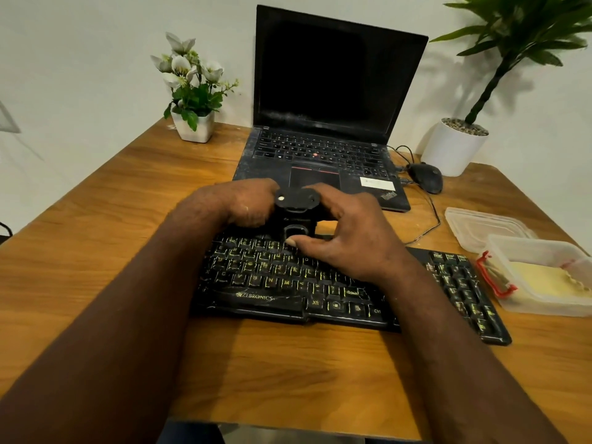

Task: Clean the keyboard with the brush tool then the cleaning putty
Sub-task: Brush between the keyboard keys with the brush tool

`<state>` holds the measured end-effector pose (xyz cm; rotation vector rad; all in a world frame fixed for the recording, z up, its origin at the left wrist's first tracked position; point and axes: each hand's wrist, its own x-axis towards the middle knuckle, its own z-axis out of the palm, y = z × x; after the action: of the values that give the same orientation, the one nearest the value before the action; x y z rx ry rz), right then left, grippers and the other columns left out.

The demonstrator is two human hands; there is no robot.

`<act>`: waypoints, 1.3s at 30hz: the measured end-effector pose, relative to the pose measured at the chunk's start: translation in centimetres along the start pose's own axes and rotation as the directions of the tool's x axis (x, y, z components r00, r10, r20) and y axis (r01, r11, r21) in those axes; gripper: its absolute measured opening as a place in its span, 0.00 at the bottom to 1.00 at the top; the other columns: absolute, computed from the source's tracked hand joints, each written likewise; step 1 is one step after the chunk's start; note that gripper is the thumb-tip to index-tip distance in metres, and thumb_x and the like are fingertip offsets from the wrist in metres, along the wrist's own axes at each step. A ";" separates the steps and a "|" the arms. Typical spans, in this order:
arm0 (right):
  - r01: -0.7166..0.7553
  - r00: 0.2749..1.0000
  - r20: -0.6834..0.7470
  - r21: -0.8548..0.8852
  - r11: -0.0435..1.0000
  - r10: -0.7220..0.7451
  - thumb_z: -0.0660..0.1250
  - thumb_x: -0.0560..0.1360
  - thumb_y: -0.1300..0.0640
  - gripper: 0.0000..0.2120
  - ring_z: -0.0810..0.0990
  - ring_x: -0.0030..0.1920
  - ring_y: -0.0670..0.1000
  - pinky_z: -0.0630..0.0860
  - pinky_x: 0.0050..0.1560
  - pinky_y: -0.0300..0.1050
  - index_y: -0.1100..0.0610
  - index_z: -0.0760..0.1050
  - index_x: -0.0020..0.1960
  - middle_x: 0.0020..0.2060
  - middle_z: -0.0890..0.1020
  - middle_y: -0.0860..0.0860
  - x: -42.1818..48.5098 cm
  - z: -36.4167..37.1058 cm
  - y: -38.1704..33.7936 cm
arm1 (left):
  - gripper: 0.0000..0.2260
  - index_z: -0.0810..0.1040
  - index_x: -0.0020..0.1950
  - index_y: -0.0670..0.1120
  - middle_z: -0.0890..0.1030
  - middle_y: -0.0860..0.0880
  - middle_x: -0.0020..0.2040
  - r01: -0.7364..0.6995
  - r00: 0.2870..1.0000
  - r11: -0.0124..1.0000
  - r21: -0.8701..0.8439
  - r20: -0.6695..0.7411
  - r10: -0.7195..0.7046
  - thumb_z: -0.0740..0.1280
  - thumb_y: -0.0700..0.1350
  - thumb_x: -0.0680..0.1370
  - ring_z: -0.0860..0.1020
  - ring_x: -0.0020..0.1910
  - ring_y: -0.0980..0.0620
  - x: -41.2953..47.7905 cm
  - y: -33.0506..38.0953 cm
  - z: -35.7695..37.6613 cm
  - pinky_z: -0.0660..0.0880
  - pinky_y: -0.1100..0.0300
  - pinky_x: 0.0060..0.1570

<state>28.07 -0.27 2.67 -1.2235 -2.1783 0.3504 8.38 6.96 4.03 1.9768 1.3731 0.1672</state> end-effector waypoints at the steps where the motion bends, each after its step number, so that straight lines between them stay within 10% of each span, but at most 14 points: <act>1: -0.017 1.000 0.006 -0.015 1.000 0.017 0.81 0.70 0.52 0.31 0.82 0.58 0.42 0.80 0.62 0.46 0.50 0.75 0.70 0.57 0.85 0.44 0.0 -0.3 0.2 | 0.09 0.81 0.42 0.46 0.82 0.50 0.36 0.006 1.000 1.000 -0.020 0.008 -0.006 0.67 0.38 0.81 0.75 0.32 0.53 0.0 0.0 0.0 0.71 0.58 0.35; 7: -0.178 0.983 -0.041 0.009 0.984 0.178 0.81 0.69 0.54 0.30 0.79 0.55 0.34 0.79 0.61 0.37 0.45 0.75 0.68 0.56 0.82 0.40 -1.2 -3.9 2.8 | 0.10 0.88 0.47 0.47 0.86 0.48 0.40 0.037 0.994 0.986 -0.162 0.106 -0.019 0.68 0.38 0.81 0.76 0.39 0.47 0.1 -0.1 0.2 0.71 0.50 0.44; 14: -0.058 0.998 0.012 0.091 0.994 0.058 0.81 0.70 0.54 0.28 0.83 0.56 0.39 0.80 0.60 0.42 0.50 0.77 0.68 0.55 0.85 0.42 0.0 -0.5 0.1 | 0.15 0.82 0.37 0.47 0.80 0.54 0.28 0.037 0.999 0.994 -0.101 -0.004 -0.038 0.65 0.36 0.82 0.73 0.29 0.56 0.1 -0.2 0.0 0.69 0.61 0.30; 20: -0.214 0.976 -0.024 0.037 0.976 0.215 0.81 0.69 0.55 0.31 0.81 0.58 0.40 0.80 0.63 0.46 0.46 0.75 0.69 0.58 0.83 0.41 -1.0 -3.4 2.4 | 0.09 0.89 0.47 0.46 0.87 0.44 0.44 0.049 0.996 0.978 -0.201 0.087 -0.032 0.70 0.36 0.80 0.76 0.43 0.43 -0.1 -0.7 0.0 0.73 0.48 0.45; 23: -0.228 0.969 -0.060 0.179 0.957 0.242 0.81 0.68 0.55 0.30 0.81 0.55 0.35 0.78 0.56 0.32 0.43 0.74 0.67 0.53 0.82 0.37 -1.1 -3.4 2.0 | 0.08 0.89 0.47 0.46 0.87 0.47 0.40 0.022 0.997 0.976 -0.215 0.071 -0.007 0.71 0.37 0.79 0.76 0.40 0.46 0.1 -0.6 0.1 0.72 0.49 0.46; 27: -0.211 0.978 0.042 0.192 0.959 0.207 0.81 0.69 0.56 0.28 0.83 0.55 0.39 0.82 0.55 0.39 0.44 0.76 0.65 0.54 0.84 0.42 -0.8 -2.0 1.2 | 0.13 0.87 0.36 0.50 0.85 0.56 0.34 0.007 0.999 0.984 -0.180 0.055 0.003 0.72 0.38 0.78 0.77 0.36 0.54 0.2 -0.7 0.1 0.74 0.50 0.48; 31: -0.267 0.964 0.024 0.110 0.957 0.266 0.81 0.69 0.55 0.29 0.83 0.56 0.41 0.82 0.57 0.41 0.45 0.76 0.66 0.55 0.84 0.42 -1.4 -4.2 2.9 | 0.05 0.88 0.49 0.44 0.87 0.46 0.41 0.031 0.997 0.971 -0.238 0.074 -0.013 0.72 0.38 0.79 0.77 0.43 0.44 0.2 -0.6 0.1 0.73 0.48 0.49; 39: -0.225 0.974 0.062 0.210 0.952 0.216 0.81 0.69 0.58 0.29 0.84 0.55 0.40 0.81 0.54 0.38 0.48 0.76 0.67 0.55 0.84 0.42 -1.1 -2.5 1.8 | 0.06 0.88 0.45 0.46 0.86 0.53 0.37 0.001 1.000 0.986 -0.169 0.016 0.002 0.72 0.38 0.78 0.79 0.38 0.54 0.6 -0.9 0.2 0.74 0.54 0.47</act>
<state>31.24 -0.38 3.35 -1.3468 -1.9769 0.6906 8.07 7.53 3.19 1.8336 1.3040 0.2594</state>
